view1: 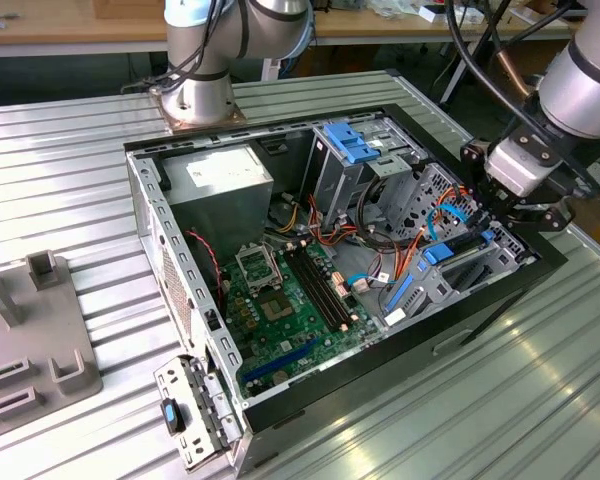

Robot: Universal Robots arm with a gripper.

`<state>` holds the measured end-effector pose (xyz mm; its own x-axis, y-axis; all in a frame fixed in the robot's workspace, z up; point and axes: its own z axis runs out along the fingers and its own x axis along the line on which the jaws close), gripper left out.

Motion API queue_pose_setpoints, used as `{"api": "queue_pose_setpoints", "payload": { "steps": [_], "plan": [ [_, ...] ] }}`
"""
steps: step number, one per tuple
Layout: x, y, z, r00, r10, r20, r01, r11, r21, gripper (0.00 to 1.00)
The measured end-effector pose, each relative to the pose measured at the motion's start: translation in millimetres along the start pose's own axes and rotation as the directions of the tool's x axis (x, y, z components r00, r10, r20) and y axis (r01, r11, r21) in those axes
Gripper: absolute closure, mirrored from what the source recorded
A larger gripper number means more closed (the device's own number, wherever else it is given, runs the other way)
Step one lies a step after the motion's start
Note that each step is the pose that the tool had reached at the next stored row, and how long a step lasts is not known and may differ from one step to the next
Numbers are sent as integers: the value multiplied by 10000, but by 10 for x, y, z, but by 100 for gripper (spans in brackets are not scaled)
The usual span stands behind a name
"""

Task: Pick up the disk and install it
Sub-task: 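Insert the first disk wire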

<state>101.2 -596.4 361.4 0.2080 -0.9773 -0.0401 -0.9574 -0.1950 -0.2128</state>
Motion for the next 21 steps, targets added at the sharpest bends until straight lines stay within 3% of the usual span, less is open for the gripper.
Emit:
{"api": "queue_pose_setpoints", "payload": {
  "steps": [1,2,3,4,7,9,13,15,16,19,21],
  "plan": [
    [-6,31,0,10000,-10,-22,11,9999,116,84],
    [-15,75,0,10000,-25,-60,26,9995,307,84],
    [-16,83,2,10000,-33,-80,36,9992,407,84],
    [-16,84,2,10000,-33,-86,37,9991,425,84],
    [-17,92,15,9999,-36,-159,48,9970,766,84],
    [-17,97,28,9998,-22,-194,40,9957,924,84],
    [-17,115,66,9993,257,-258,-231,9952,946,84],
    [-23,147,63,9993,270,-244,-245,9947,999,84],
    [-25,153,63,9993,266,-253,-237,9938,1085,84],
    [-31,183,62,9991,240,-335,-185,9876,1560,84],
    [-35,203,64,9991,245,-338,-189,9874,1572,84]
  ]
}}
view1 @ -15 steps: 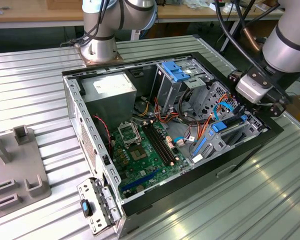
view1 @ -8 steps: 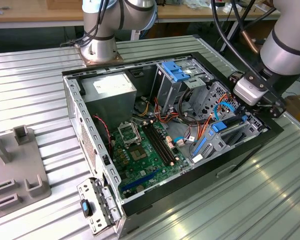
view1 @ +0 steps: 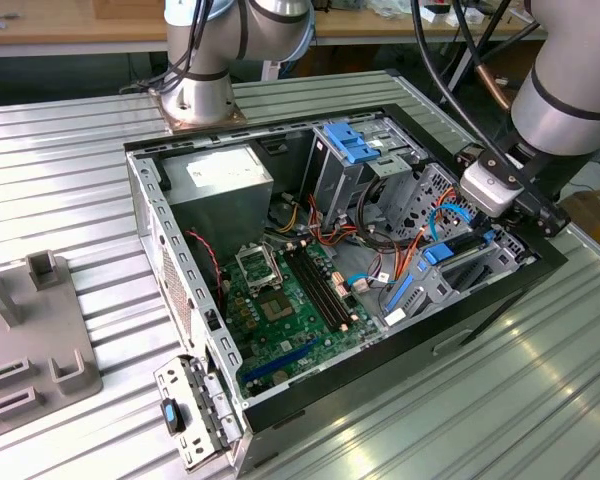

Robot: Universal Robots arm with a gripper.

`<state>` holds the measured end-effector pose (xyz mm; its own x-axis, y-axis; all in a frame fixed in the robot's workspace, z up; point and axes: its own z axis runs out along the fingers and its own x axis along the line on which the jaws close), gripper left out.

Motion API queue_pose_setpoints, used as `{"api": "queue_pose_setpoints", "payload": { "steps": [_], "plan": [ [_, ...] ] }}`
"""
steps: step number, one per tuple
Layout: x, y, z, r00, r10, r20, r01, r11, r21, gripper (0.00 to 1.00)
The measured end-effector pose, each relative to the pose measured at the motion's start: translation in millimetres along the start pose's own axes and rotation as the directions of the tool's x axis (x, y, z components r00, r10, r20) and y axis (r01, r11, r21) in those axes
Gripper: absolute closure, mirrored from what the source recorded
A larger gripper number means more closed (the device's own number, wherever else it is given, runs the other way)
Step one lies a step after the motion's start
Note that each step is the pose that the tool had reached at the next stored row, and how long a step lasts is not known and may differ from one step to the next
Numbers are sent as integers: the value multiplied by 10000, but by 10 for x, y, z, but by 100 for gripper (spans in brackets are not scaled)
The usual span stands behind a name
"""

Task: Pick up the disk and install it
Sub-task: 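Insert the first disk wire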

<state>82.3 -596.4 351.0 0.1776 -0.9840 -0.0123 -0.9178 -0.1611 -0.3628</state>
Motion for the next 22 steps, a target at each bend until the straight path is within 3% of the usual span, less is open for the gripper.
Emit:
{"api": "queue_pose_setpoints", "payload": {
  "steps": [5,14,18,22],
  "plan": [
    [-18,57,-1,9999,98,-53,-98,10000,0,84],
    [-55,103,6,9999,143,-56,-143,9999,33,84],
    [-64,158,18,9999,167,-13,-167,9998,81,84],
    [-66,166,38,9997,208,96,-210,9997,154,84]
  ]
}}
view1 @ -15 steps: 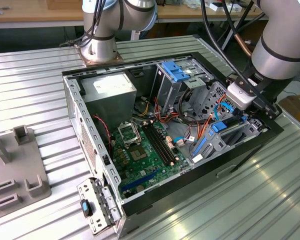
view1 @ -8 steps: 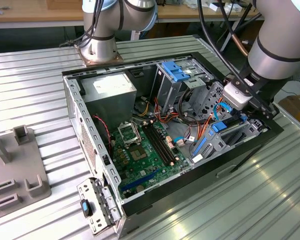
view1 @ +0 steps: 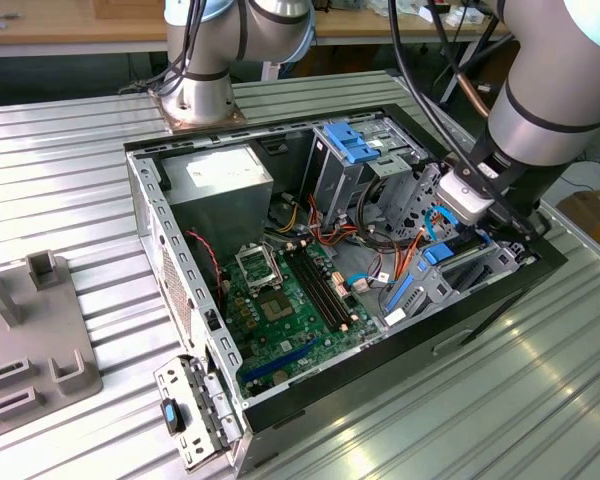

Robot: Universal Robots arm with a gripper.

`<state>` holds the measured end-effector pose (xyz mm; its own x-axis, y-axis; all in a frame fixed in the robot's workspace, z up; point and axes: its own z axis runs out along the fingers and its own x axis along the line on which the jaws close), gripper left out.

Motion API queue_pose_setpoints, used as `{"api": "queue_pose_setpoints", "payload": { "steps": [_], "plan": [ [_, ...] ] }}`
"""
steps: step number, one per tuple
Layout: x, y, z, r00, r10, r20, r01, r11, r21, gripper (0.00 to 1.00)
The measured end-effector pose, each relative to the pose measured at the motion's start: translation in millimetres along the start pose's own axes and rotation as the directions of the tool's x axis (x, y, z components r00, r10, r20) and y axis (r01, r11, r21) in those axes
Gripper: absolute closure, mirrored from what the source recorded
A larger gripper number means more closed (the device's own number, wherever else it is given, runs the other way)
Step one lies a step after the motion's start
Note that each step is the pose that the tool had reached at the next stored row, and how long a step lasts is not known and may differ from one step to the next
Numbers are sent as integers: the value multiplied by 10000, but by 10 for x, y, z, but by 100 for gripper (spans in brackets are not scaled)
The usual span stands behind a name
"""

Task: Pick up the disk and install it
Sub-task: 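Insert the first disk wire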

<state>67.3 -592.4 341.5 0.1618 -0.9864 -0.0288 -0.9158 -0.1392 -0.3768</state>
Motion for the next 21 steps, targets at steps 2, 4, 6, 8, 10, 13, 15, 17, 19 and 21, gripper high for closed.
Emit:
{"api": "queue_pose_setpoints", "payload": {
  "steps": [2,4,6,8,10,13,15,17,19,21],
  "plan": [
    [0,1,3,10000,0,0,0,10000,3,84],
    [1,8,19,10000,-2,-3,2,10000,30,84],
    [1,9,21,10000,-3,-6,3,10000,35,84],
    [1,9,22,10000,-4,-6,4,10000,35,84],
    [16,19,23,10000,6,16,-6,10000,45,84],
    [22,39,33,10000,4,13,-4,10000,80,84],
    [22,40,36,10000,3,12,-3,10000,80,84],
    [19,69,47,10000,4,13,-4,10000,89,84],
    [-20,58,27,9997,212,-73,-211,9997,96,84],
    [-20,59,30,9994,316,-115,-314,9995,100,84]
  ]
}}
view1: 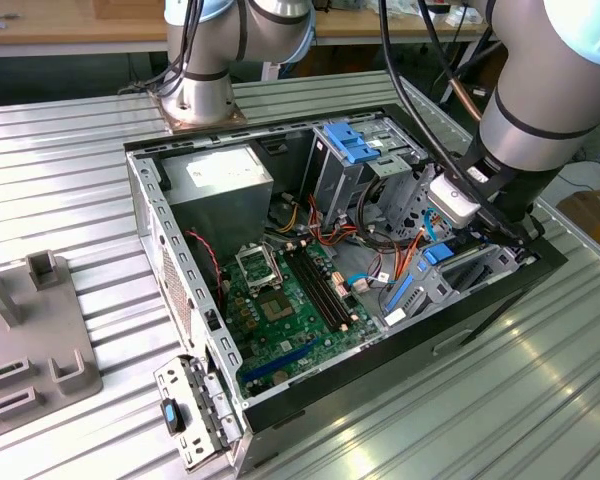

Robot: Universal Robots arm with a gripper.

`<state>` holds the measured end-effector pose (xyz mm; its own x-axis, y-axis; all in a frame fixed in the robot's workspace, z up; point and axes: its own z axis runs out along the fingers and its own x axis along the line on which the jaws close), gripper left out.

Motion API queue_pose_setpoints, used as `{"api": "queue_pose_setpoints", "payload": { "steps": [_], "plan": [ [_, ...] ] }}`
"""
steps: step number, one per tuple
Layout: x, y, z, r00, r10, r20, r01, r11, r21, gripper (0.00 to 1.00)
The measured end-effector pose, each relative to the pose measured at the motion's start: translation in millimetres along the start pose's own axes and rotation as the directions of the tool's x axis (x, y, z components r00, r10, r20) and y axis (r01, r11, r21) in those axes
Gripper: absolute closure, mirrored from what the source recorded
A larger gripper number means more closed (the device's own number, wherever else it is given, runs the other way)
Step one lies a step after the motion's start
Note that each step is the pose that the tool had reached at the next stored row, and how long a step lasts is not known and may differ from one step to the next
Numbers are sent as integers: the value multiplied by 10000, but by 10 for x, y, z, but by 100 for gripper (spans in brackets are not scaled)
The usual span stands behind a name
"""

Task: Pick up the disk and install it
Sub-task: 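Insert the first disk wire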

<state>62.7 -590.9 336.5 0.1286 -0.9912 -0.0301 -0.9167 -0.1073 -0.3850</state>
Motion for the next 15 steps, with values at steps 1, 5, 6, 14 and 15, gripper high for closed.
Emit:
{"api": "queue_pose_setpoints", "payload": {
  "steps": [1,5,6,14,15],
  "plan": [
    [0,0,0,9998,193,-82,-193,9998,6,84],
    [0,0,2,9995,281,-116,-281,9996,11,84],
    [-4,0,2,9995,282,-114,-282,9996,11,84],
    [-12,-4,-5,9991,392,161,-394,9992,85,84],
    [-12,-11,-21,9991,406,155,-408,9991,111,84]
  ]
}}
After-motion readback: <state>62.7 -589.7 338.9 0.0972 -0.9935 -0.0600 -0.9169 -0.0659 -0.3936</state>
